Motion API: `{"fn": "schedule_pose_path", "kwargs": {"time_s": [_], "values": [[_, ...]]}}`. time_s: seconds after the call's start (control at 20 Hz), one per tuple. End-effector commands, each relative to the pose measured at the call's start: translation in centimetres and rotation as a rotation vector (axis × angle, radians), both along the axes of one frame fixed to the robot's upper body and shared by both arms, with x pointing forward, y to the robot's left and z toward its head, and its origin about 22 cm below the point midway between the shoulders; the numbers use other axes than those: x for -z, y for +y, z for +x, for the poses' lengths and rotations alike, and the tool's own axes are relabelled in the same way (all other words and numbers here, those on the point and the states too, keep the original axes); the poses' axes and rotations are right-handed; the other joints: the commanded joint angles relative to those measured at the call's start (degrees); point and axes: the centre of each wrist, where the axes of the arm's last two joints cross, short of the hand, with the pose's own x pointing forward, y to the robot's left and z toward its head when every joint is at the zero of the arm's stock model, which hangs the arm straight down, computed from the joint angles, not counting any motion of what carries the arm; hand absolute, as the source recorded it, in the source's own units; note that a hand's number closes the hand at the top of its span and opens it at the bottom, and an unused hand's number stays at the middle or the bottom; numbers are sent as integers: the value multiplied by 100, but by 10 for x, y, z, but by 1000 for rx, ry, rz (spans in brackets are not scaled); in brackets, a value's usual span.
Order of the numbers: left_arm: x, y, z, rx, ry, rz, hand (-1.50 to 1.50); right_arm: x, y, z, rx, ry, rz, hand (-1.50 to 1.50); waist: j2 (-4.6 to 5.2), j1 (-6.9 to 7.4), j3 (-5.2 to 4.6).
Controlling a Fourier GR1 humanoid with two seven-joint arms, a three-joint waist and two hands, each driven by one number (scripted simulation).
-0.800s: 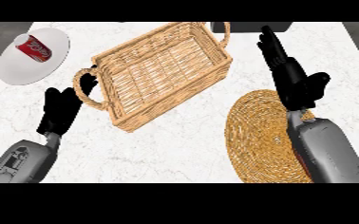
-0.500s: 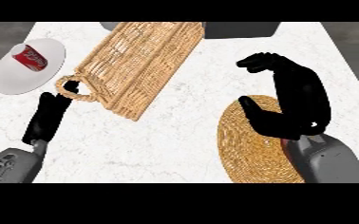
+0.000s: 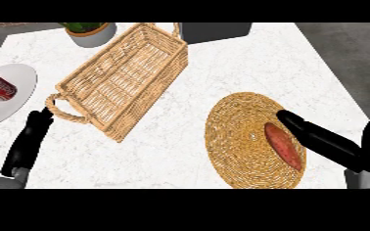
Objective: Pick the sweet potato from the placemat and place it in the basket
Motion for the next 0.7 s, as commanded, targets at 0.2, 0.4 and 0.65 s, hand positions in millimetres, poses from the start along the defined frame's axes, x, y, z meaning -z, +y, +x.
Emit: {"fn": "schedule_pose_path", "kwargs": {"time_s": [0.2, 0.4, 0.65], "values": [[18, 12, -33, -110, 43, 26, 0, 77, -70, -89, 598, 220, -107, -150, 118, -255, -28], [17, 7, -30, -86, 19, 29, 0, 100, -81, -143, 472, 437, -446, -150, 205, -107, -66], [13, -7, -32, -39, -5, 33, 0, 114, -75, -213, 510, 470, -595, -150, 200, 183, -39]]}}
